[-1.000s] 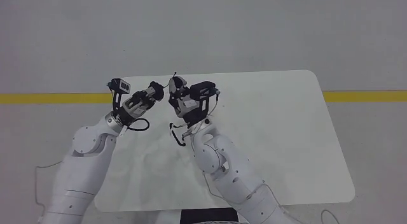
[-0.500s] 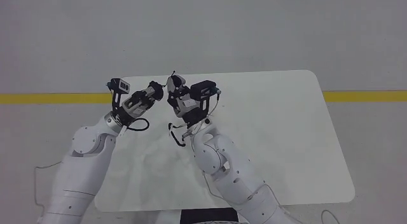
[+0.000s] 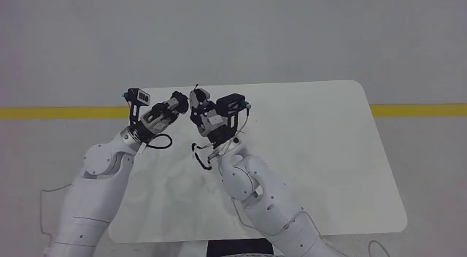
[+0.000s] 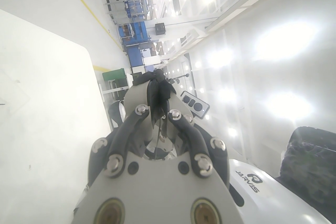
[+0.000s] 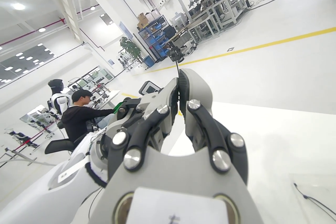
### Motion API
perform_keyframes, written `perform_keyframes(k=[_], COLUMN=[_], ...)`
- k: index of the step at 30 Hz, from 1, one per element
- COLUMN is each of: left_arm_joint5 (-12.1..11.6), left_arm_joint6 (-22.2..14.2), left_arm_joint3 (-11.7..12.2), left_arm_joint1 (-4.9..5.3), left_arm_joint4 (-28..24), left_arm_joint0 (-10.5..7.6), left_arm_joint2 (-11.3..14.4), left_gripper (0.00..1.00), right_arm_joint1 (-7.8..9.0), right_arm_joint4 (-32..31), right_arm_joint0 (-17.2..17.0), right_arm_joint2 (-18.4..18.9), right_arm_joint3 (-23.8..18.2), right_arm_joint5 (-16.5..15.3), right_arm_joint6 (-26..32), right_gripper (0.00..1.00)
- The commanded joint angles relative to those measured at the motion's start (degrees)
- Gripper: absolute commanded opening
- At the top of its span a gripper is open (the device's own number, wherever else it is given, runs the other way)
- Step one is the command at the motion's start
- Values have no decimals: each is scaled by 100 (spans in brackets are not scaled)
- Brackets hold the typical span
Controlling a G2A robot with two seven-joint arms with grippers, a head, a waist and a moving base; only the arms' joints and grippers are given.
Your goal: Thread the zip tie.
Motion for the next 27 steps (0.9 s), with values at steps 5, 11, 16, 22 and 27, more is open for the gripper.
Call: perform_keyframes(k=[5,11,16,22,27], left_arm_joint5=[0,0,0,0,57], left_arm_joint6=[1,-3,-50,-50,145], left_arm_joint3=[20,4,-12,-12,-93], left_arm_joint1=[-5,-15,-20,-20,-24], left_arm_joint4=[17,20,57,57,83], left_arm_joint0=[-2,-1,2,2,17], left_arm_joint2=[-18,-14,-11,-11,26], left_gripper=[0,0,0,0,0], right_arm_joint1=[5,8,4,7,12], right_arm_joint4=[11,52,101,131,125], right_arm_joint0=[-7,-9,2,12,-1], right_arm_joint2=[42,33,11,-1,-4], right_arm_joint3=[-38,-46,-64,-64,-54], right_arm_joint5=[40,9,-30,-71,-48], right_arm_joint6=[-140,-173,-217,-220,-191], right_gripper=[0,0,0,0,0])
